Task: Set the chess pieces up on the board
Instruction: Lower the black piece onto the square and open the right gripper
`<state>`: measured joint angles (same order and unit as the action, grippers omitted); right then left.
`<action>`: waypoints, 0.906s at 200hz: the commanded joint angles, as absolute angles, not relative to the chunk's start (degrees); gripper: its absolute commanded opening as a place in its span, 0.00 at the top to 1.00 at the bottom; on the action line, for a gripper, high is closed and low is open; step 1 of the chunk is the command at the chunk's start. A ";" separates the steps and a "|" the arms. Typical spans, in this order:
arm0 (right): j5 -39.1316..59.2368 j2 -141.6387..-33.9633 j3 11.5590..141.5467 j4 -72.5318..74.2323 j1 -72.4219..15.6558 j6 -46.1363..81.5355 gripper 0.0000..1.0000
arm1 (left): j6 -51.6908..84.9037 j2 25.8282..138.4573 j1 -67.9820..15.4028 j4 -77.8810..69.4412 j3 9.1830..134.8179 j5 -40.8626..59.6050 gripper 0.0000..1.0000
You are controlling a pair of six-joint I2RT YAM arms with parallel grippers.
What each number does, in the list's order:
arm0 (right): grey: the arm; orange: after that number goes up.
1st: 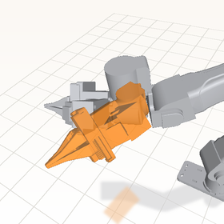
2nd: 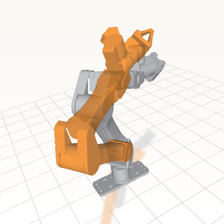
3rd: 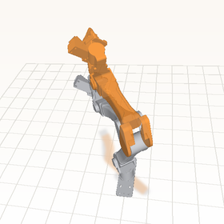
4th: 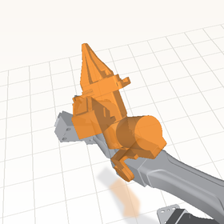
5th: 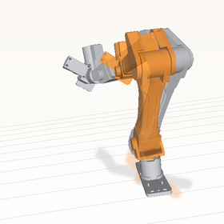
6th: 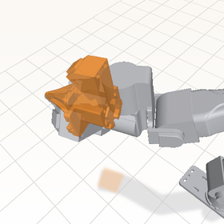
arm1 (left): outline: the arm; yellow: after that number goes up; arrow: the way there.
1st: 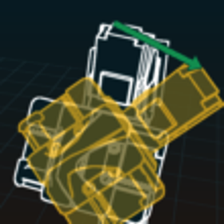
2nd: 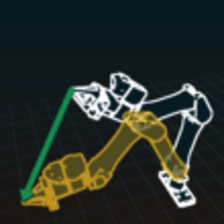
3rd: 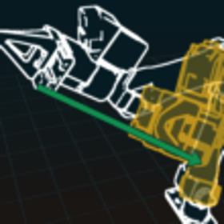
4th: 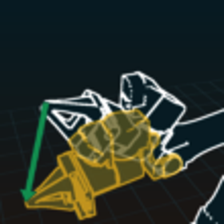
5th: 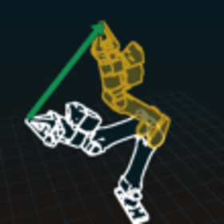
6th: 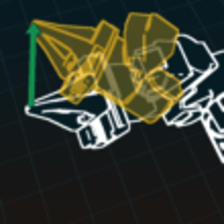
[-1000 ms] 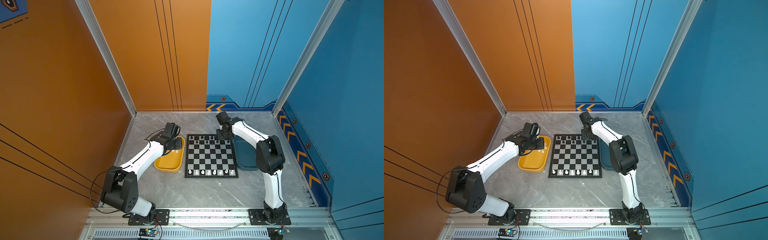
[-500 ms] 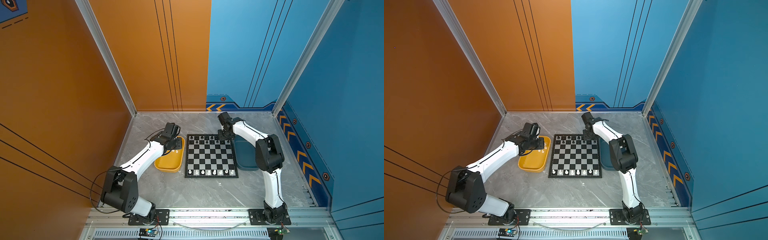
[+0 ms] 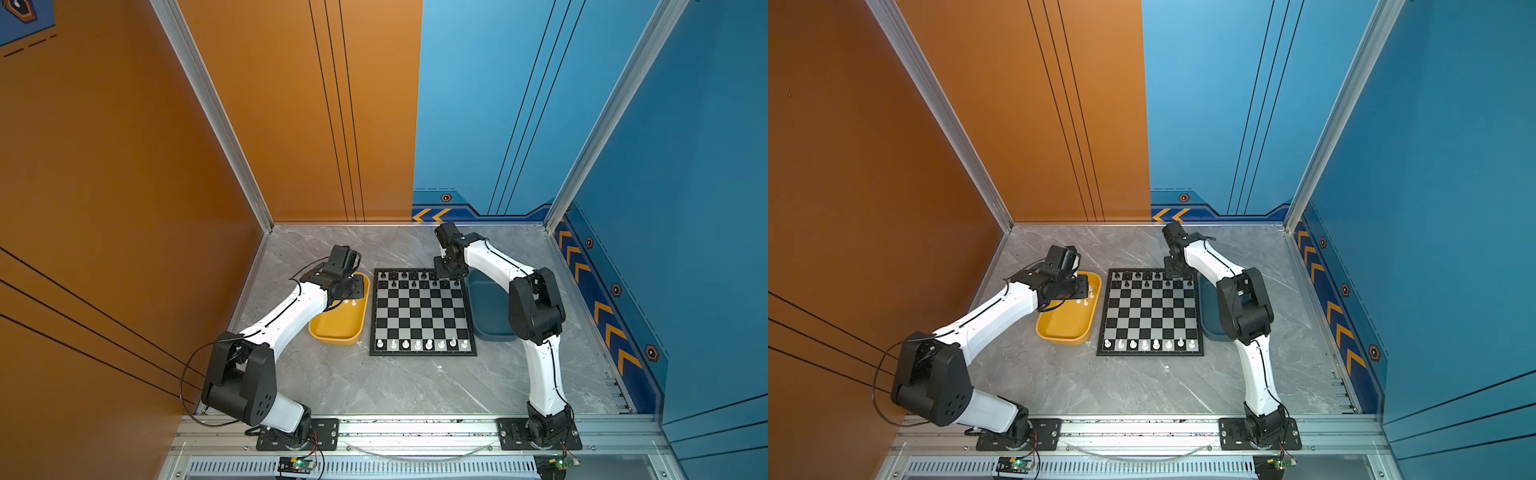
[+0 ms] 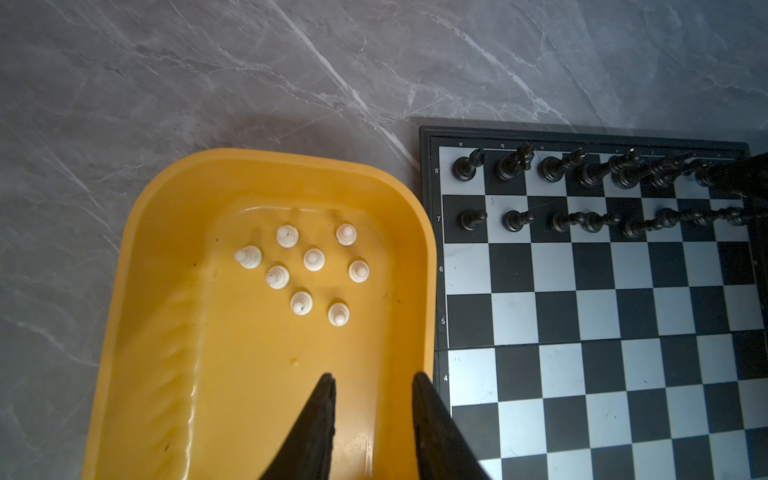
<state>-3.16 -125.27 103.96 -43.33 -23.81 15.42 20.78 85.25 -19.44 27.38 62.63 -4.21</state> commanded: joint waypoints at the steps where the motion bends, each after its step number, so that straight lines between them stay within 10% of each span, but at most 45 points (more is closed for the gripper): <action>1: -2.71 -126.34 105.46 -44.03 -23.55 15.56 1.00 | 20.21 85.96 -19.07 27.26 62.01 -3.34 0.66; 62: -2.75 -127.27 105.97 -44.11 -23.40 15.65 1.00 | 20.13 86.21 -18.90 27.29 62.02 -3.34 0.66; 113: -2.44 -127.62 106.22 -44.38 -23.38 15.74 0.75 | 20.13 86.78 -18.68 27.25 62.14 -2.99 0.66; 181: -2.45 -127.50 107.16 -45.07 -23.36 15.73 0.69 | 20.13 86.92 -18.54 27.30 62.22 -2.81 0.66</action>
